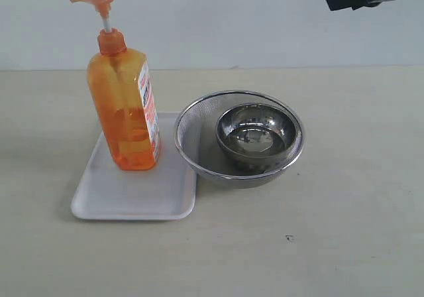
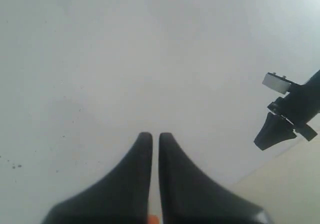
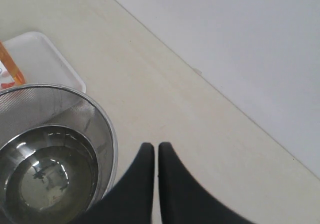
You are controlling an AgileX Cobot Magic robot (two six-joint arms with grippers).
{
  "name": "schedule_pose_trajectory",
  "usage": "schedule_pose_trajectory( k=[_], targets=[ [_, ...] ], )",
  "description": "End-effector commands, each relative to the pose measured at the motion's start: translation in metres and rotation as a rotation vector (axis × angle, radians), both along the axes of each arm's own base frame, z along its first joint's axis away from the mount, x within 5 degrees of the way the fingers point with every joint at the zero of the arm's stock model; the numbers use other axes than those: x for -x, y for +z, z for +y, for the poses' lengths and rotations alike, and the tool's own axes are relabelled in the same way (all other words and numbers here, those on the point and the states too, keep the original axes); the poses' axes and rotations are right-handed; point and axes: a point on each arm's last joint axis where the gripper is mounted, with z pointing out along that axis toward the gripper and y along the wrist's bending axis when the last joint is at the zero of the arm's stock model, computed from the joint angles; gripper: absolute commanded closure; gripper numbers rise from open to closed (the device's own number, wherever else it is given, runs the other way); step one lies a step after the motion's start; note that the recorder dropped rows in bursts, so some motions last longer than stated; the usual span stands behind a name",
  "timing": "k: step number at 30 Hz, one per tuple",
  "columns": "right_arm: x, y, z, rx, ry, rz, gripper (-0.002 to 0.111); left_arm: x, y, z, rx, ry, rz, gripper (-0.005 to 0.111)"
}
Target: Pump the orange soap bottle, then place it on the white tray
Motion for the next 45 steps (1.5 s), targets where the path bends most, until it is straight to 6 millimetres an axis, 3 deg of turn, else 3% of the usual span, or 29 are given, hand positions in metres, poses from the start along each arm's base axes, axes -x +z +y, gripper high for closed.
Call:
schedule_pose_trajectory(
  k=[1,10,17,24,29,37,45],
  targets=[
    [0.002,0.005,-0.002,-0.007,-0.012,-0.013,0.108,0.010,0.002,-0.004,-0.019,-0.012,0.013,0.102],
    [0.002,0.005,-0.002,-0.007,-0.012,-0.013,0.108,0.025,-0.001,-0.012,-0.068,-0.028,0.032,0.102],
    [0.002,0.005,-0.002,-0.007,-0.012,-0.013,0.108,0.034,-0.013,-0.018,-0.050,0.066,0.102,0.102],
    [0.002,0.005,-0.002,-0.007,-0.012,-0.013,0.108,0.045,-0.020,-0.008,-0.001,0.235,0.140,0.102],
    [0.002,0.005,-0.002,-0.007,-0.012,-0.013,0.108,0.059,-0.038,0.004,0.074,0.374,0.191,0.102],
    [0.002,0.005,-0.002,-0.007,-0.012,-0.013,0.108,0.095,-0.062,0.004,0.122,0.400,0.138,0.102],
    [0.002,0.005,-0.002,-0.007,-0.012,-0.013,0.108,0.101,-0.076,0.004,0.179,0.394,0.169,0.102]
  ],
)
